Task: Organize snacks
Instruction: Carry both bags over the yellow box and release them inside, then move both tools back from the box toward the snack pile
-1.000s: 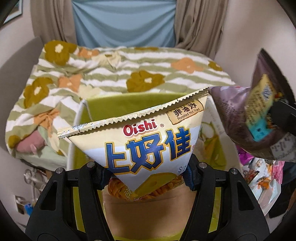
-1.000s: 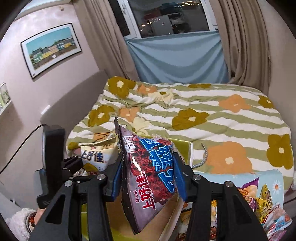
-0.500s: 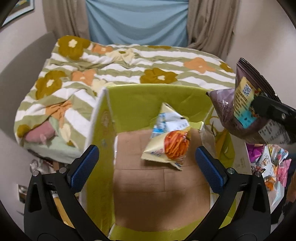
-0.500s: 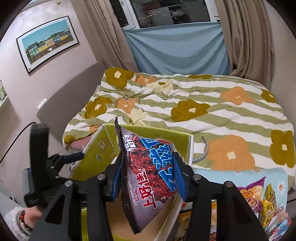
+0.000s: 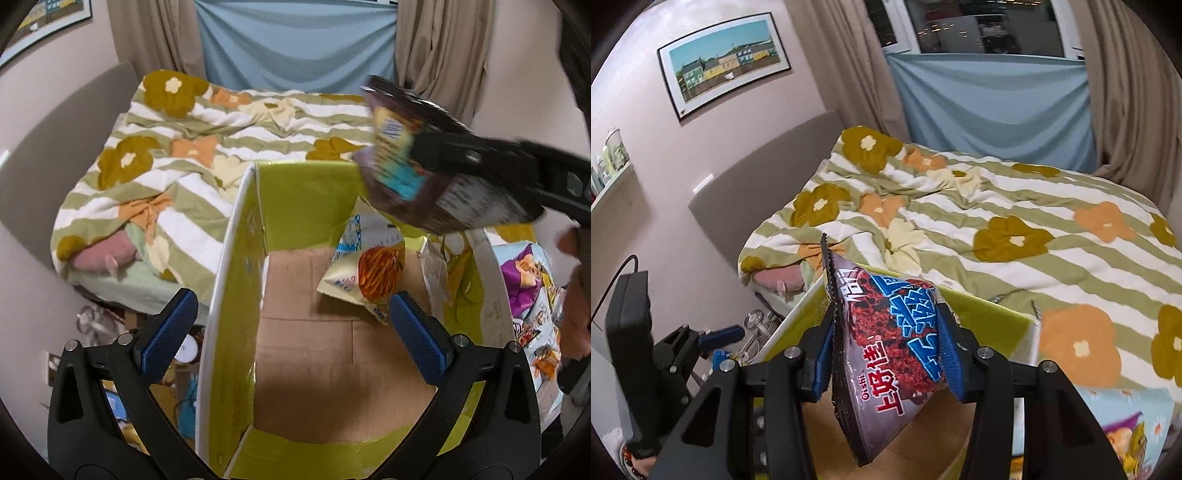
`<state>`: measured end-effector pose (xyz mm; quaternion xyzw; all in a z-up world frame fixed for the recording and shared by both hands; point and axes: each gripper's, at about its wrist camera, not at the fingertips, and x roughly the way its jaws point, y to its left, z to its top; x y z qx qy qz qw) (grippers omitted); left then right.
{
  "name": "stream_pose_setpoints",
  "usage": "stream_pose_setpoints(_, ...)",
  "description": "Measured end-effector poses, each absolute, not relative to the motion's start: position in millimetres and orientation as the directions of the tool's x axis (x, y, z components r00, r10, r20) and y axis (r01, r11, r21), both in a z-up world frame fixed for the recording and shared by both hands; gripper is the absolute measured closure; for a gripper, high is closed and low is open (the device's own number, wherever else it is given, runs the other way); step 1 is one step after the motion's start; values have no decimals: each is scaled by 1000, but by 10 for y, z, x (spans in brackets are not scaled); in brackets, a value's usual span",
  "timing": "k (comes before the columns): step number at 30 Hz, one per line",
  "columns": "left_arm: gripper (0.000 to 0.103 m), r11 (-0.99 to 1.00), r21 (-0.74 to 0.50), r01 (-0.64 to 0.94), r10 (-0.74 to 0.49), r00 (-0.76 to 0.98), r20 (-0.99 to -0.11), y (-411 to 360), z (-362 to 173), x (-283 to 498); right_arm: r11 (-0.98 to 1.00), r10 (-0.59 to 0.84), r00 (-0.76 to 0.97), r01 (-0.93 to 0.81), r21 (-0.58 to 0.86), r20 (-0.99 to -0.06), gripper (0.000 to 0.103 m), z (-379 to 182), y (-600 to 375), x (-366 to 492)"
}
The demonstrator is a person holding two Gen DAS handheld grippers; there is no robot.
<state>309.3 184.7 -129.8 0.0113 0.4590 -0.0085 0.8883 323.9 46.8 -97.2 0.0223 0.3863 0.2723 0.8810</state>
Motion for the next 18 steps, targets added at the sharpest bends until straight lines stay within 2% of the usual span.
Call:
stream_pose_setpoints(3, 0, 1000, 11, 21, -3, 568, -823, 1849, -1356, 3090, 846, 497, 534, -473, 245, -684, 55, -1077, 587, 3354)
stream_pose_setpoints(5, 0, 1000, 10, 21, -4, 562, -827, 1843, -1388, 3070, 851, 486, 548, -473, 227, -681, 44, -1132, 617, 3365)
stream_pose_setpoints(6, 0, 1000, 10, 21, -3, 559, -829, 1844, -1404, 3069, 851, 490, 557, -472, 229, -671, 16, -1151, 604, 3356)
stream_pose_setpoints(7, 0, 1000, 11, 20, -2, 557, -830, 1842, -1416, 3063, 849, 497, 561, -471, 238, -662, 0, -1168, 581, 3343)
stream_pose_setpoints(18, 0, 1000, 4, 30, -14, 564, -826, 1809, -1310, 2978, 866, 480, 582, -433, 250, -656, 0, -1087, 294, 3134)
